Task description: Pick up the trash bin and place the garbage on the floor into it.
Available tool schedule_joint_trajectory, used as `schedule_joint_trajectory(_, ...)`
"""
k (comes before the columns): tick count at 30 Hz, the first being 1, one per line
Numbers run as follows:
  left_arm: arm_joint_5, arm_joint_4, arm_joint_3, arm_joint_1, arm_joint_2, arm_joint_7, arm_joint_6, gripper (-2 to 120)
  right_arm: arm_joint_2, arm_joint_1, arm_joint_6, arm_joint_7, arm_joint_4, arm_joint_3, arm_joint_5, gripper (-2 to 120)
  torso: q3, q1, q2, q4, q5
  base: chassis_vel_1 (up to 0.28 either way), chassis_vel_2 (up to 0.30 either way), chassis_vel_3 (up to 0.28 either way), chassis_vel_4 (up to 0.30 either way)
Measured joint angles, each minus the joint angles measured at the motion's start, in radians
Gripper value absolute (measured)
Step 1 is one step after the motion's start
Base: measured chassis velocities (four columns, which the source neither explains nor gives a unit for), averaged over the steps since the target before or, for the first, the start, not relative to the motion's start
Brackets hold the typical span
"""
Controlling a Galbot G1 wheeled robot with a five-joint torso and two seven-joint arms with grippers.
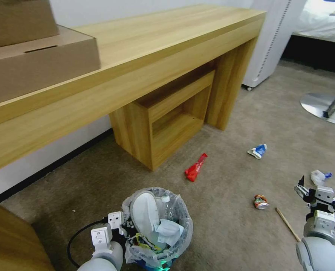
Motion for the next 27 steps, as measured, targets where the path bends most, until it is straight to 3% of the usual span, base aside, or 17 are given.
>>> schedule_joint_trajectory(11,0.004,0.005,0.006,0.003,-0.004,-0.003,0.002,0,-0.003,0.018,0.062,-0.017,-0.018,-0.007,0.004,100,0.0,0.0,0.0,-0.0001,0.0,-0.028,-0.025,-0.021,-0.031)
schedule_joint_trajectory(27,-0.018,-0.011,-0.01,0.014,0.001,-0.023,0.006,0,-0.007,0.044,0.327,-0.163,-0.045,-0.083,-0.014,100,0.0,0.0,0.0,0.0001,-0.0001,0.0,0.0,0.0,0.0)
